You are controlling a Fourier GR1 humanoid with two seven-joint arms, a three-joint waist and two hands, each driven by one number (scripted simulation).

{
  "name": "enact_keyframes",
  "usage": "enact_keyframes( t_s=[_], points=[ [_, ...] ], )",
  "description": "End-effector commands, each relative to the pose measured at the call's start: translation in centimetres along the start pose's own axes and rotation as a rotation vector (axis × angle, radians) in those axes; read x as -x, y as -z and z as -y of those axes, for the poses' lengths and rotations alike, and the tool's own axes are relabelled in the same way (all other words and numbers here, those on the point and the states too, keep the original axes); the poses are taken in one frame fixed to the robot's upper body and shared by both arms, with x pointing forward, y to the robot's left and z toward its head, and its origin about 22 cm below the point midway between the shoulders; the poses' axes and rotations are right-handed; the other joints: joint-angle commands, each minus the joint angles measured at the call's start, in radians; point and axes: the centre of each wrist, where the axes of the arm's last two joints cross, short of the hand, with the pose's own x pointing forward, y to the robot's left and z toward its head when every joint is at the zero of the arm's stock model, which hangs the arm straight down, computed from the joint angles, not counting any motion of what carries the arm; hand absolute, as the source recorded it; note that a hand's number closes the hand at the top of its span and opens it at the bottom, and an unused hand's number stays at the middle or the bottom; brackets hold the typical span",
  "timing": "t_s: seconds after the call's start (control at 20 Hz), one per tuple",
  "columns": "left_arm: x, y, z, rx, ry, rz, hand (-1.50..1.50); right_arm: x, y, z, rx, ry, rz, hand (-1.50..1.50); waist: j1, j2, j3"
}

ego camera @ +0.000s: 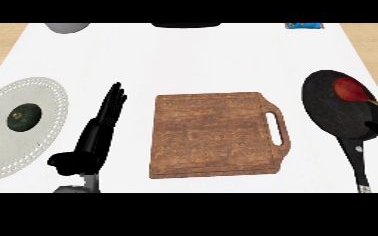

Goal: Pick the pear from the cutting board and place it in the pan

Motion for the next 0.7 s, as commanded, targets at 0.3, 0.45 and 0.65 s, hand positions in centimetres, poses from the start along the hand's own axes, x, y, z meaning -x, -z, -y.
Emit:
enact_keyframes(
  t_s=[0.3, 0.45, 0.65],
  points=[
    [-0.3, 1.1, -0.7, 0.013, 0.002, 0.0, 0.0, -0.5, -8.2, 4.9, -0.035, -0.015, 0.061, -1.5, 0.009, 0.005, 0.001],
    [0.2, 0.5, 0.6, 0.008, 0.002, 0.015, 0.0, 0.1, -10.5, 3.6, -0.033, -0.038, 0.041, -1.5, 0.01, 0.005, 0.001],
    [-1.4, -0.1, -0.2, 0.008, -0.003, 0.02, 0.0, -0.2, -11.0, 3.5, -0.054, -0.043, 0.054, -1.5, 0.015, 0.005, 0.001]
  ],
)
